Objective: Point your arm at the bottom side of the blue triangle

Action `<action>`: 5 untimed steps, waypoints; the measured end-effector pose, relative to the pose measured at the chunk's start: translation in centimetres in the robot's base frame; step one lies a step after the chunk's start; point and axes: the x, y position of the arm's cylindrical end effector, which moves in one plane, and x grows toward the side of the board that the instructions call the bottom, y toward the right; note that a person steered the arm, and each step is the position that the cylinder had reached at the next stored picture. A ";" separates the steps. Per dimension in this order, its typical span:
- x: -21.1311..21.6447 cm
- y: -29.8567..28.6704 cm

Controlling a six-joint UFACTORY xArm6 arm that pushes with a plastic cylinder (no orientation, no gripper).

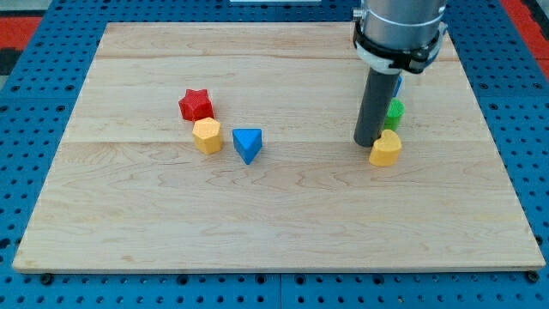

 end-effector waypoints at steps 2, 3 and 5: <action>1.8 0.0; 3.3 -5.6; 6.6 -16.8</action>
